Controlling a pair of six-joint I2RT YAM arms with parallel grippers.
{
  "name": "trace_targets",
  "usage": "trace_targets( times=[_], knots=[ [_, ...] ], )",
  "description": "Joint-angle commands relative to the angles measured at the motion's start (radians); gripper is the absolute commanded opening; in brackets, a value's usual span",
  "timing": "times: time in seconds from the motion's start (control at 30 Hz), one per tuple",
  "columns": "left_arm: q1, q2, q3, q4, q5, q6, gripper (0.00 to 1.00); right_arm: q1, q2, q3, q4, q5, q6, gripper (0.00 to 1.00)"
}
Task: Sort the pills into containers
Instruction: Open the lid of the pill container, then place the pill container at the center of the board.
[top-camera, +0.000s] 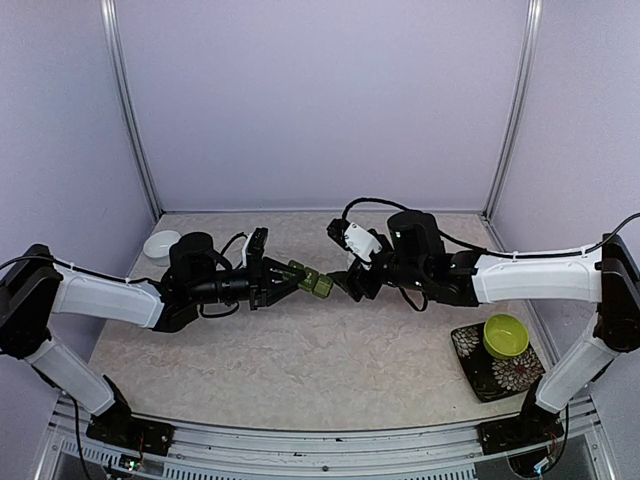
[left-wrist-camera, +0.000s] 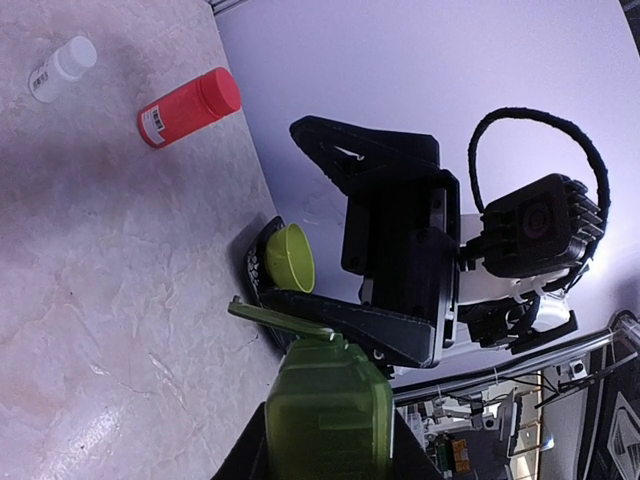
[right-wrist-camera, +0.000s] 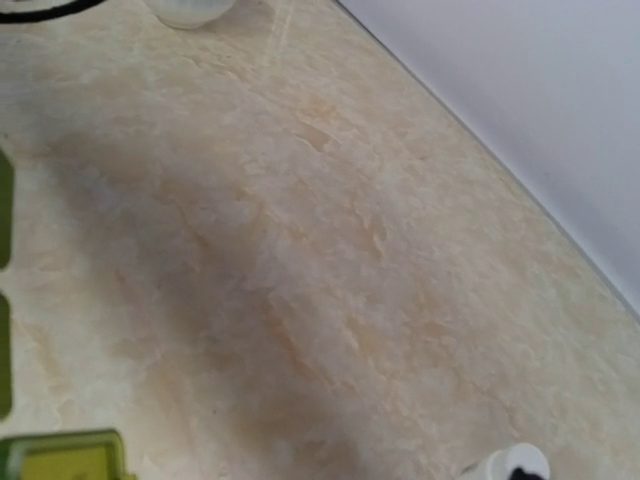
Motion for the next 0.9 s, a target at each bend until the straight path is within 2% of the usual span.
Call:
trace_targets(
  times=[0.0, 0.27, 0.5, 0.87],
  knots=[
    [-0.002, 0.002, -0.009, 0.052, 0.000, 0.014, 0.28, 0.000, -0.001, -0.007, -0.002, -0.074, -0.003, 0.80],
    [-0.001, 0.010, -0.011, 0.055, -0.011, 0.007, 0.28, -0.039, -0.012, 0.007, -0.026, 0.105, 0.048, 0.83],
    [-0.001, 0.044, -0.046, 0.129, -0.074, -0.045, 0.28, -0.082, -0.081, -0.016, -0.028, 0.144, 0.132, 0.99],
    [-0.018, 0.135, -0.040, 0.136, -0.303, -0.061, 0.29, -0.087, -0.107, -0.039, -0.043, 0.193, 0.236, 1.00]
  ],
)
